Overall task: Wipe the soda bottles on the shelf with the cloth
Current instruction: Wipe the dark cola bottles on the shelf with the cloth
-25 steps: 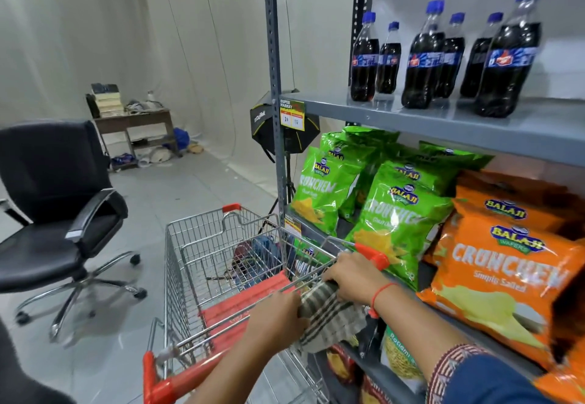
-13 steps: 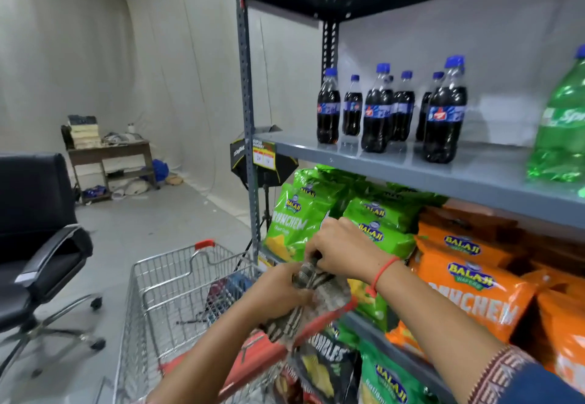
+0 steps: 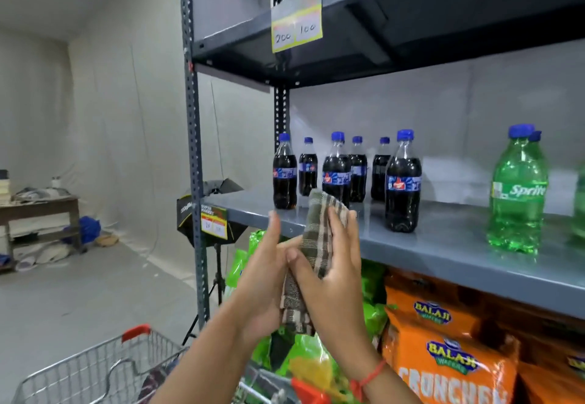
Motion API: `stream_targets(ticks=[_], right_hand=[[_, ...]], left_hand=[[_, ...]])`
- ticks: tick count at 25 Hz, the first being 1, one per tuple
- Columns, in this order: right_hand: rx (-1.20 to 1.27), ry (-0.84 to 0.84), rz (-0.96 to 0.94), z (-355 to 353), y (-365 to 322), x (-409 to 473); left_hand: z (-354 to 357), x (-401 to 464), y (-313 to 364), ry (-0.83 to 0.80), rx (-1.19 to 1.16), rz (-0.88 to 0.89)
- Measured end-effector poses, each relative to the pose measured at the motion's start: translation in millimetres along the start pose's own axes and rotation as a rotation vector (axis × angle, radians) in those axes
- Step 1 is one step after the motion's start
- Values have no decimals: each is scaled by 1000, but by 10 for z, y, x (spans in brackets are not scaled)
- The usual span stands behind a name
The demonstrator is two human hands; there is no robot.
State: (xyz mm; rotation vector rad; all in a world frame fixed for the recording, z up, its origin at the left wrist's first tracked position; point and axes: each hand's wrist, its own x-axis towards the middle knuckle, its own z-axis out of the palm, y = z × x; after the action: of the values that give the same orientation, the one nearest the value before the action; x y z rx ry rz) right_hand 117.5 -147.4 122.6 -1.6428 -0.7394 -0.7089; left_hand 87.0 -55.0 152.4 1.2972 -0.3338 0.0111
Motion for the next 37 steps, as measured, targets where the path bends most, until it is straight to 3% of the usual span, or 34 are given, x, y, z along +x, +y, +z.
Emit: stream_targets(ticks=[3, 7, 10, 14, 17, 22, 27, 37], right_hand=[[-67, 155, -125, 54, 125, 280], [-259, 223, -141, 50, 240, 678], [-472, 221, -137, 36, 293, 1012], [-773, 108, -59, 29, 401, 1435], [-1008, 25, -3, 100, 593, 1461], [-991, 45, -76, 200, 653, 1590], [-1036, -77, -101, 186, 682, 1455], [-1122, -156, -25, 206, 558, 1415]], left_hand=[[-282, 399, 269, -50, 137, 78], [-365, 1229, 790, 305, 470, 333], [-314, 1818, 1025, 317, 635, 384], [-318, 2225, 1063, 74, 366, 89], [-391, 2382, 1005, 31, 358, 87], [-490, 2501, 1003, -37, 272, 73], [-509, 2560, 1038, -75, 258, 26], [-528, 2578, 1037, -105, 227, 15]])
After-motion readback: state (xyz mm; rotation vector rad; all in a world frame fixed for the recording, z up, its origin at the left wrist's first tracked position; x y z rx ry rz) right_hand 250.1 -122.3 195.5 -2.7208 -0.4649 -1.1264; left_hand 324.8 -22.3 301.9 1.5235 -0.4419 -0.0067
